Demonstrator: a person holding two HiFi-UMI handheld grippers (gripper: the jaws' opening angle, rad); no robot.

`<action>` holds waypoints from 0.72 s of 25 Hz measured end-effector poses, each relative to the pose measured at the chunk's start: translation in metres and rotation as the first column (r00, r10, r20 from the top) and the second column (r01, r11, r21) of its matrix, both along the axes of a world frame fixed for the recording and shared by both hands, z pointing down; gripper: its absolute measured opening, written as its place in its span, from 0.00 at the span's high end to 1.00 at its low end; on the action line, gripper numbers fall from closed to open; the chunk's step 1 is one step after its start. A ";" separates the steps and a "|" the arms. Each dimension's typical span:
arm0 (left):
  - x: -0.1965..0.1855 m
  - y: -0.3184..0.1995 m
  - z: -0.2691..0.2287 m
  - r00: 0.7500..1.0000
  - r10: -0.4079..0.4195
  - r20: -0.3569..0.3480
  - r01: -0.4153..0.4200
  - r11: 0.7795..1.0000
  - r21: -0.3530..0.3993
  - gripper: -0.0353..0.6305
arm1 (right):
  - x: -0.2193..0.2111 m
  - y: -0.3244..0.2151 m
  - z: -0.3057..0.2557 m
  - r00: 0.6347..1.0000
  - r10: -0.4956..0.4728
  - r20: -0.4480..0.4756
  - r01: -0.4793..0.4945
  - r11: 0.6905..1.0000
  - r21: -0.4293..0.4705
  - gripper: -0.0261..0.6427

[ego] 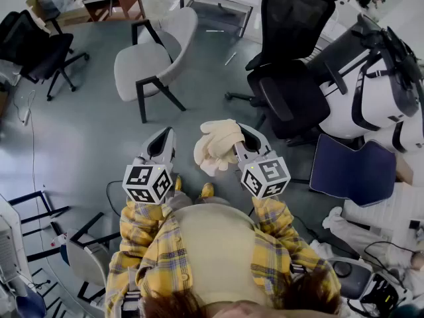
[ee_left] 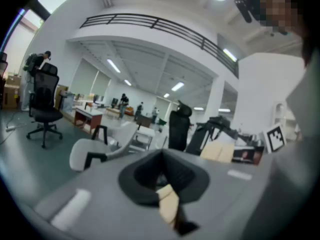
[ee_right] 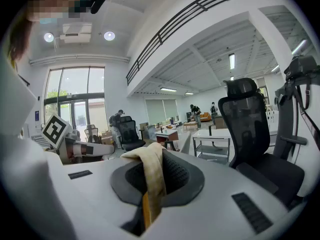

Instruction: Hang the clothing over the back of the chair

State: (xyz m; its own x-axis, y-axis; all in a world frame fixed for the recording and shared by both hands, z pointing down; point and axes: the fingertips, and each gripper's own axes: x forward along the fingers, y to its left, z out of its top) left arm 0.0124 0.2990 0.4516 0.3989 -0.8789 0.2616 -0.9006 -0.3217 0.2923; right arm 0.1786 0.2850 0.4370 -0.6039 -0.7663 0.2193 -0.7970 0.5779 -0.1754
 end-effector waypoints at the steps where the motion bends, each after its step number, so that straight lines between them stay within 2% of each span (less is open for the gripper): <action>1: 0.004 0.000 0.001 1.000 0.003 0.000 -0.003 1.000 0.000 0.94 | 0.004 0.001 0.002 1.000 0.003 -0.004 -0.003 1.000 -0.004 0.92; 9: 0.024 0.005 0.004 1.000 0.009 0.016 -0.009 1.000 0.001 0.94 | 0.020 0.002 0.007 1.000 0.008 0.018 -0.007 1.000 -0.021 0.92; 15: 0.020 -0.003 0.003 0.997 -0.007 0.076 0.005 1.000 0.024 0.94 | 0.015 -0.009 0.003 1.000 -0.015 0.012 0.015 1.000 -0.008 0.92; 18: 0.013 -0.009 0.006 0.996 -0.012 0.084 0.010 1.000 0.024 0.94 | 0.008 -0.019 0.001 1.000 -0.023 0.007 0.023 1.000 -0.007 0.92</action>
State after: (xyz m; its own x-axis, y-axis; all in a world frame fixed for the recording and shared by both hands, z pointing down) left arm 0.0254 0.2898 0.4577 0.3662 -0.8897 0.2727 -0.9254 -0.3173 0.2073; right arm 0.1864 0.2660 0.4378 -0.6230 -0.7504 0.2209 -0.7822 0.5949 -0.1851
